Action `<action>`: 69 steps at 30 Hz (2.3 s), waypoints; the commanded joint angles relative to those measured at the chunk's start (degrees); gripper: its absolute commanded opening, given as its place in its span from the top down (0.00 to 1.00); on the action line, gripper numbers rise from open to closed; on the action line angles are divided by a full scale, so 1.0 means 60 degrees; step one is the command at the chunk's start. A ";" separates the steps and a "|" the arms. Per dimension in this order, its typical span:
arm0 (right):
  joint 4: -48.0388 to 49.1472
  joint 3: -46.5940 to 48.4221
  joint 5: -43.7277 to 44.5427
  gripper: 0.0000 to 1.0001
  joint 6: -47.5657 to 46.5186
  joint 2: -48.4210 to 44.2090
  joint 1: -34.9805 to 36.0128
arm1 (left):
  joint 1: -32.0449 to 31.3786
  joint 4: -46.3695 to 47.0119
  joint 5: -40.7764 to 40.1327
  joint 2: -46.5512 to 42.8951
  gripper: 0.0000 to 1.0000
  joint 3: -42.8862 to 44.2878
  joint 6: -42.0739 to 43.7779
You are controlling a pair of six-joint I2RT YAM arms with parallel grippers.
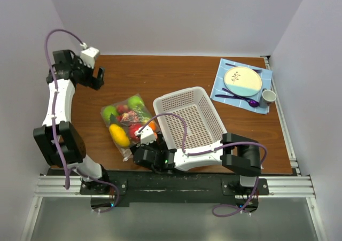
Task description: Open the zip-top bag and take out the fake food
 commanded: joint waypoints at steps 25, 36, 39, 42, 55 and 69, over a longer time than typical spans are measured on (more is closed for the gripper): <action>-0.2512 0.1707 0.2258 0.01 0.1627 0.1260 -0.0244 | -0.0311 0.2434 0.1621 -0.0187 0.13 -0.4269 0.2277; -0.1150 0.2014 0.1718 0.01 -0.0131 0.1655 -0.0815 | -0.0311 0.2640 0.1313 -0.1081 0.22 -0.6012 0.3406; -0.0988 0.2233 0.1382 0.01 -0.0513 0.1947 -0.1005 | -0.0326 0.2611 0.1210 -0.1228 0.25 -0.6247 0.3684; -0.0856 0.2337 0.1030 0.01 -0.0718 0.2182 -0.1108 | -0.0297 0.2566 0.1079 -0.1331 0.31 -0.6365 0.3860; -0.0519 0.1092 0.0122 0.38 0.0058 0.1495 -0.1094 | -0.0004 0.2420 0.0404 -0.1331 0.99 -0.6336 0.4212; -0.1205 0.0419 -0.0143 0.58 0.0347 -0.1693 -0.0508 | 0.0742 0.2756 -0.0079 -0.2225 1.00 -0.6673 0.4008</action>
